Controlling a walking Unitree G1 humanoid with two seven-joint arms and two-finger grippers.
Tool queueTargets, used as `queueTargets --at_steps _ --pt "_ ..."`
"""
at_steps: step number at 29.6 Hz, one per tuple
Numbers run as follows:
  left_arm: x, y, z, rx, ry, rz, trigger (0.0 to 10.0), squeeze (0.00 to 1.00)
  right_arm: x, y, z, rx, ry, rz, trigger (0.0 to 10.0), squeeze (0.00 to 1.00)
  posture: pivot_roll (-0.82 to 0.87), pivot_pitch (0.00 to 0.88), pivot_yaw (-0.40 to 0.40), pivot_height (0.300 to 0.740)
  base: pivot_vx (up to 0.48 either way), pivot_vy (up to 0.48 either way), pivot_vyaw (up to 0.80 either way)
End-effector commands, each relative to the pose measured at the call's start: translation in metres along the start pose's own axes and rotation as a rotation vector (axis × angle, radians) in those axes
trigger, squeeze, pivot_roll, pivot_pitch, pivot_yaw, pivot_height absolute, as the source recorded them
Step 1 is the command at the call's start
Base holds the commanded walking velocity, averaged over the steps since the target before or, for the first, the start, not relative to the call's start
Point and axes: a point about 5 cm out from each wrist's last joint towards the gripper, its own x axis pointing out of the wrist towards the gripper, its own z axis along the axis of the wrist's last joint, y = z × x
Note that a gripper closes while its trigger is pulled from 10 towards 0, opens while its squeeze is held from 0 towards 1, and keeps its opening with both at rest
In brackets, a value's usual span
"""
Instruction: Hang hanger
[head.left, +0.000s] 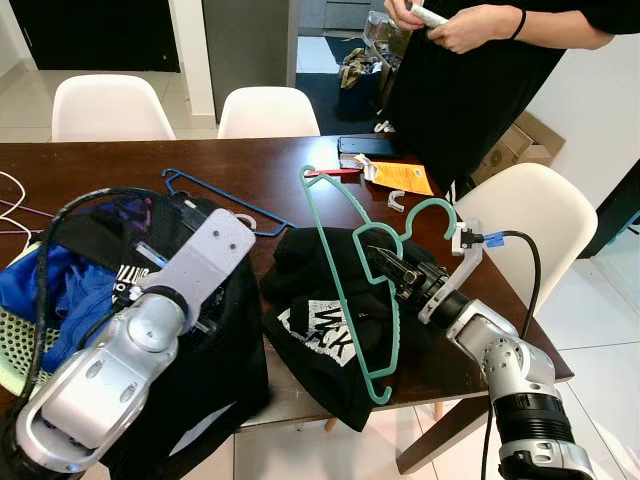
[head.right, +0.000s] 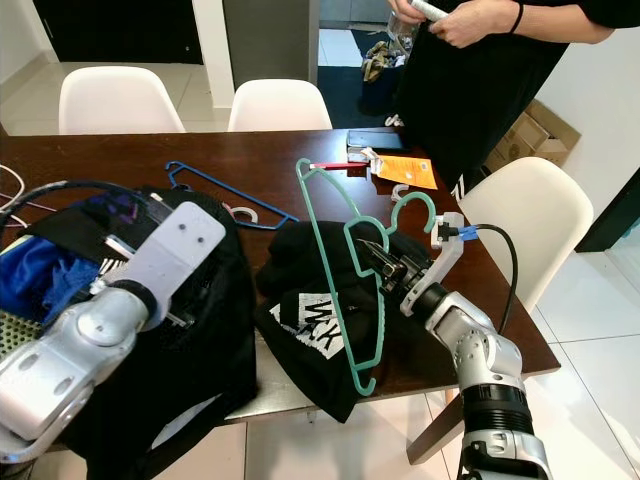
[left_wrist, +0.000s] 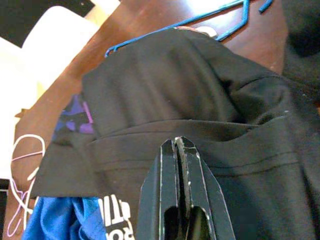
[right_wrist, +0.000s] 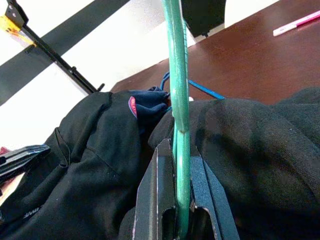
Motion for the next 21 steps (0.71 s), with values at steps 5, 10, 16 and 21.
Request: queueTargets --at_steps 5,10,16,21 --pt "-0.001 0.011 0.011 -0.034 -0.067 0.041 0.0 0.0 0.0 -0.001 -0.002 0.007 0.017 -0.006 10.0 0.0 0.11 0.062 -0.067 0.74 0.0 0.0 0.0" --pt "-0.003 0.025 0.011 -0.049 -0.087 0.117 0.0 0.0 -0.001 -0.001 -0.002 0.017 0.009 -0.009 10.0 0.0 0.12 0.063 -0.069 0.74 0.0 0.0 0.0" --pt "-0.005 0.041 0.013 0.009 -0.109 0.21 0.0 0.0 -0.001 -0.001 -0.003 0.018 0.011 -0.007 10.0 0.0 0.13 0.059 -0.074 0.74 0.0 0.0 0.0" --pt "-0.005 0.021 0.025 0.037 -0.2 0.082 0.0 0.0 -0.001 -0.001 -0.003 0.022 0.012 -0.006 10.0 0.0 0.13 0.057 -0.076 0.74 0.0 0.0 0.0"
